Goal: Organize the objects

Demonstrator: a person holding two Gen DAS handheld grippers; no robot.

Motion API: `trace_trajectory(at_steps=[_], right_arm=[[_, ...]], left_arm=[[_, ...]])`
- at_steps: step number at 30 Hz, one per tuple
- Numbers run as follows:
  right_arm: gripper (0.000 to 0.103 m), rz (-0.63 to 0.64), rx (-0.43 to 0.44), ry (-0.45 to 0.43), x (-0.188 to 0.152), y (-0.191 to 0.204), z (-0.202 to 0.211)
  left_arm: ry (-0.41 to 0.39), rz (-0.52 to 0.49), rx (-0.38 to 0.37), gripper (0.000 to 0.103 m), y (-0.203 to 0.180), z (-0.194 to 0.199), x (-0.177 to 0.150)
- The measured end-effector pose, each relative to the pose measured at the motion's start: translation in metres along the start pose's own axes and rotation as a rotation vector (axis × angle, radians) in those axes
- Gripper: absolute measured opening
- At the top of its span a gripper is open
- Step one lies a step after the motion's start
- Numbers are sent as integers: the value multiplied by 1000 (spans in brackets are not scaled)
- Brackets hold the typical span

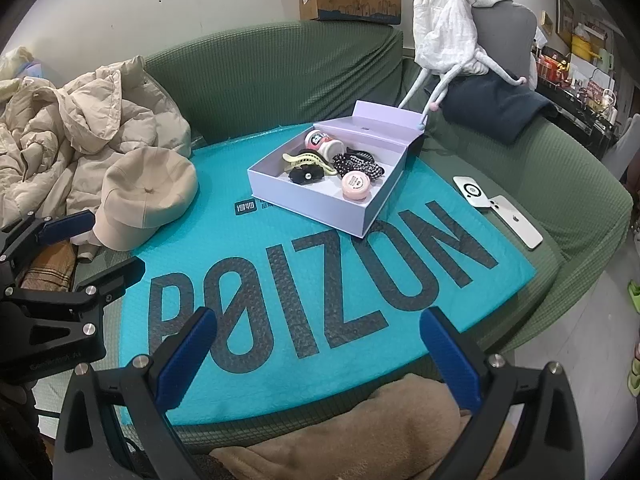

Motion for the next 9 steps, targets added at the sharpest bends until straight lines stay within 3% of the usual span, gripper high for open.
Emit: trace_trajectory(at_steps=[9], right_arm=[[102, 3, 3, 11, -1, 0, -5]], left_arm=[[4, -9, 6, 80, -1, -6, -2]])
Point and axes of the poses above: each gripper's, at about its wrist camera, not at the fingertips, and z roughly against the way its jaws point, y to its left, x to its top, the point moved 8 cm from there along -z, roughly the way its jaws point, and after that the axes turned 7 degrees about z, right-handed, at the moved point
